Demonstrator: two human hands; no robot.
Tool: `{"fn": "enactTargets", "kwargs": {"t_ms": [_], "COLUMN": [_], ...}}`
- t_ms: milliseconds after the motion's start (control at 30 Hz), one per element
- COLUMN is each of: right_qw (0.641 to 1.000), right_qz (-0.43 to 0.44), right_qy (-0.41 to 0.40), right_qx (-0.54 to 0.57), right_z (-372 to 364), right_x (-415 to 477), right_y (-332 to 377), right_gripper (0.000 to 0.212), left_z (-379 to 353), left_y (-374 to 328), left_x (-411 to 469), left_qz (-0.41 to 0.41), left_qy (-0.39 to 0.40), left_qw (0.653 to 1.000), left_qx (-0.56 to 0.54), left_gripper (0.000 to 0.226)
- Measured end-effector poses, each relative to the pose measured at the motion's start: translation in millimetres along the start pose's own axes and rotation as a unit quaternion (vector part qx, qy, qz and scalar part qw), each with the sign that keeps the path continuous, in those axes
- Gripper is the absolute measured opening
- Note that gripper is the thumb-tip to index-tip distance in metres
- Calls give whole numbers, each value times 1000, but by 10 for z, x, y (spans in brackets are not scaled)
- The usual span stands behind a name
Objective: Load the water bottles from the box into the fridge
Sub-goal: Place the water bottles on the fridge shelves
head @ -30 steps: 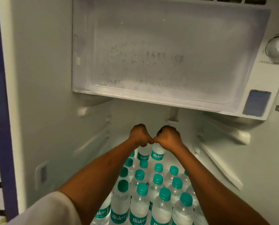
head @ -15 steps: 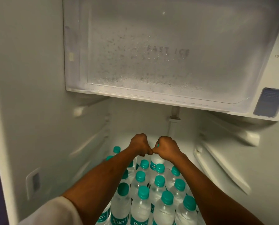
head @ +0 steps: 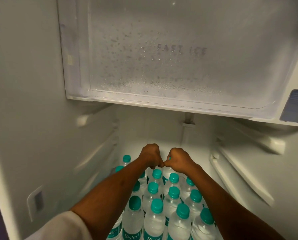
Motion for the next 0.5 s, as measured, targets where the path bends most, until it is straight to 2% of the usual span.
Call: {"fn": "enactTargets", "kwargs": {"t_ms": [167,333,500], "right_qw": [1000,1000,999], "right_qz": [-5,-6,-2], "right_qy": [5,25,33], "right_qx": [-4,-16,-20], "right_z": [-17,-113,-114], "right_x": [-19,-39,-36], "right_y": [-6,-22,-32], "right_gripper": [32,29,30], "left_z": [-29,-88,-95], "left_y": [-3,3,-27], "left_x": [37,88,45], "left_qz": [-14,-3,-11], "left_qy": [9,51,69], "left_qw": [1000,999,998], "left_qx": [11,-4,1], "left_gripper": [46,31,33]}}
Point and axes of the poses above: each hand's wrist, its own x-axis towards the middle knuckle, its own z-axis out of the back of the hand, y = z × x, the point moved 9 cm from there along x, towards the middle knuckle, and after that the axes turned 10 degrees about -y, right-handed, at the moved point
